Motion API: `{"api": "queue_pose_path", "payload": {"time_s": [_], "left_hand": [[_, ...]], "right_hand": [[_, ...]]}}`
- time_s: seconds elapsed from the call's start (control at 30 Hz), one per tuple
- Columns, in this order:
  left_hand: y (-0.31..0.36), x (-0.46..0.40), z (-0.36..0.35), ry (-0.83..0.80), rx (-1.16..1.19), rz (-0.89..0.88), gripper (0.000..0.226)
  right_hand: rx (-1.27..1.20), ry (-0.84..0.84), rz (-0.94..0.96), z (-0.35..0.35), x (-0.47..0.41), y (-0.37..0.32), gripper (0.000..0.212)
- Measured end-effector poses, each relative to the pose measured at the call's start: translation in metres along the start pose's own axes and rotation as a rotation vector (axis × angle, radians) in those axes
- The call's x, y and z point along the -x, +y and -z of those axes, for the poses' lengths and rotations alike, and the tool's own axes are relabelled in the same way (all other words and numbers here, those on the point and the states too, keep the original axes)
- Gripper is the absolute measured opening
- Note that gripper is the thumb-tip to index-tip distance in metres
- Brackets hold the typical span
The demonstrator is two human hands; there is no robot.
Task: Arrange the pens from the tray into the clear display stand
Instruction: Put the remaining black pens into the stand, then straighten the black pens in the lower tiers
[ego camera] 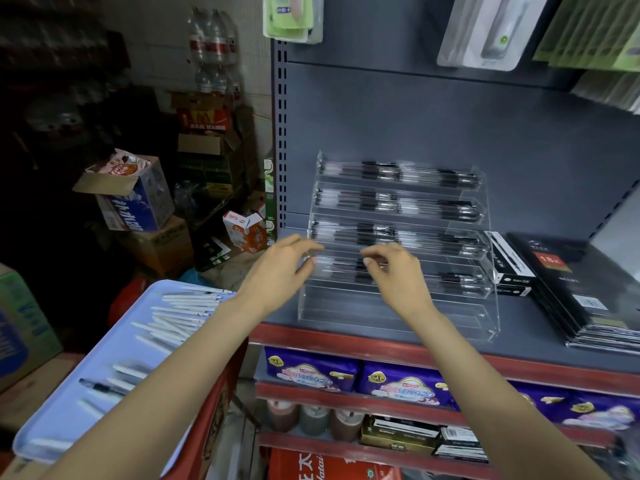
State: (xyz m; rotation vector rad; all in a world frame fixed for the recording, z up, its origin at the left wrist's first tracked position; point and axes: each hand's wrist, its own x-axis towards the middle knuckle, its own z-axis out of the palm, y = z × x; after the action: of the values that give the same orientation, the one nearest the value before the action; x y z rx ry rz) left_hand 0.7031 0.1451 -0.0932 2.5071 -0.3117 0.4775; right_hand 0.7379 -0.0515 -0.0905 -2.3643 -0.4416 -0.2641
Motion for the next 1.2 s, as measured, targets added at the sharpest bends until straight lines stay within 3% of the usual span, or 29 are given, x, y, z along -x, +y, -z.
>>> {"api": "queue_pose_path", "payload": {"time_s": [0.13,0.3,0.43,0.57,0.77,0.83,1.0,1.2], "left_hand": [[-0.037,0.036,0.027,0.066,0.028,0.118,0.022],[-0.118,0.106,0.063,-0.002,0.005,0.314,0.02],[-0.189,0.166,0.093,-0.084,-0.011,0.421,0.022],[-0.26,0.222,0.113,-0.183,0.015,0.499,0.023],[-0.326,0.262,0.102,-0.394,0.003,0.426,0.03],[-0.337,0.266,0.094,-0.423,-0.014,0.392,0.032],[-0.364,0.262,0.075,-0.478,-0.057,0.366,0.031],[-0.376,0.251,0.067,-0.478,-0.032,0.334,0.016]], "right_hand": [[-0.075,-0.055,0.063,-0.033,0.01,-0.053,0.024],[-0.113,-0.229,0.097,-0.12,0.036,-0.125,0.026],[-0.098,-0.431,0.047,-0.207,0.06,-0.17,0.027],[-0.049,-0.53,-0.093,-0.287,0.086,-0.193,0.028],[0.186,-0.625,-0.153,-0.363,0.115,-0.195,0.027],[0.26,-0.621,-0.136,-0.378,0.118,-0.187,0.034],[0.388,-0.559,-0.225,-0.384,0.113,-0.183,0.029],[0.495,-0.641,-0.193,-0.387,0.1,-0.178,0.026]]}}
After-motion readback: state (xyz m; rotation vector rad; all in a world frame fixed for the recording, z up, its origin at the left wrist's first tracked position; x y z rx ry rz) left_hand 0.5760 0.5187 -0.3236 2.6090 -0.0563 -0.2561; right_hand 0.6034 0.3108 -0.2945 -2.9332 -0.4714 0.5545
